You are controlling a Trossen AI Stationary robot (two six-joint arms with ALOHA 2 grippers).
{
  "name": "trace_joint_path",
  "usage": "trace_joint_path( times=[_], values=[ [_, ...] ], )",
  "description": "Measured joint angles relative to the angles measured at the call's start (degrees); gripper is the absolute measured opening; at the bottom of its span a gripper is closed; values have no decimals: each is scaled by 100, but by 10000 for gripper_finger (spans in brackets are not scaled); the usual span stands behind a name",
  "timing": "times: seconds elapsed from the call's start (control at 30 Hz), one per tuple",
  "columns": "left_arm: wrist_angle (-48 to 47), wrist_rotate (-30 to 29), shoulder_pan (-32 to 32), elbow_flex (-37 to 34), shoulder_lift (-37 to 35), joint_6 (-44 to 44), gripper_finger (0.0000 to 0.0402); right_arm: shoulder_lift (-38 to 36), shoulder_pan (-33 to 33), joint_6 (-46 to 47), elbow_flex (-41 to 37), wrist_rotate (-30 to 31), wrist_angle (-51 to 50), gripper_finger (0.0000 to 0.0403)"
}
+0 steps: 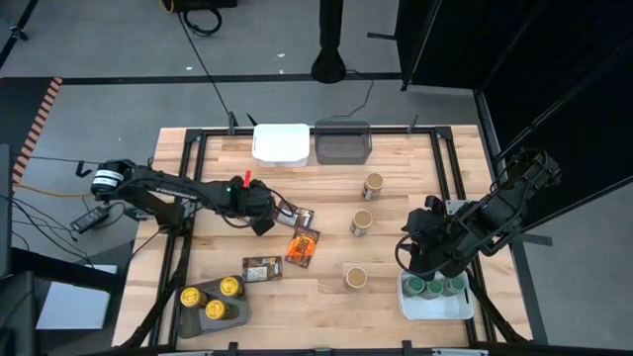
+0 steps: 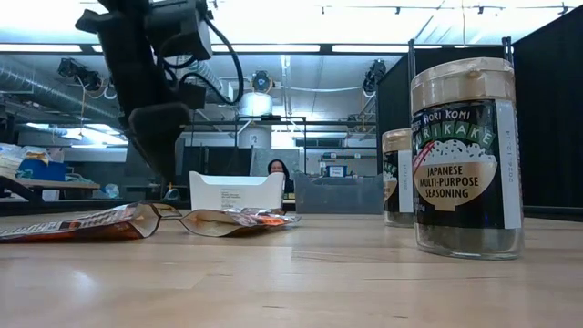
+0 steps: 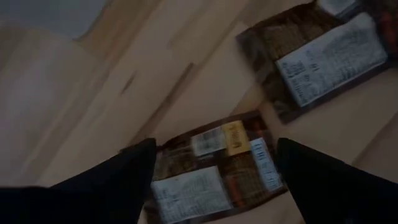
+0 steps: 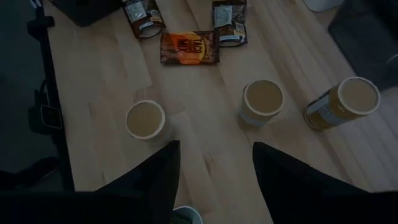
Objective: Sort spices by type
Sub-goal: Put the orange seasoning pack into the top white bin
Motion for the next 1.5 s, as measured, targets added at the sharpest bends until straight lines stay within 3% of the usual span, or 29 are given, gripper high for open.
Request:
trace_joint_path(
  times=[0.43, 0.73, 1.07, 1.2, 1.5],
  values=[
    [92, 421, -140, 304, 845, -662, 337, 0, 0, -4, 0, 0, -135, 209],
    [-739, 460, -138, 981, 1627, -1489, 324, 0, 0, -4, 0, 0, -166, 208],
    [-901, 583, -217, 1071, 2277, -1743, 310, 0, 2, 16, 0, -2, -166, 206],
    [-927, 559, -222, 1072, 2309, -1774, 252, 0, 2, 14, 0, -2, -168, 205],
    [-1233, 455, -206, 1218, 2358, -1428, 53, 0, 13, -6, 0, -4, -198, 204]
  ],
)
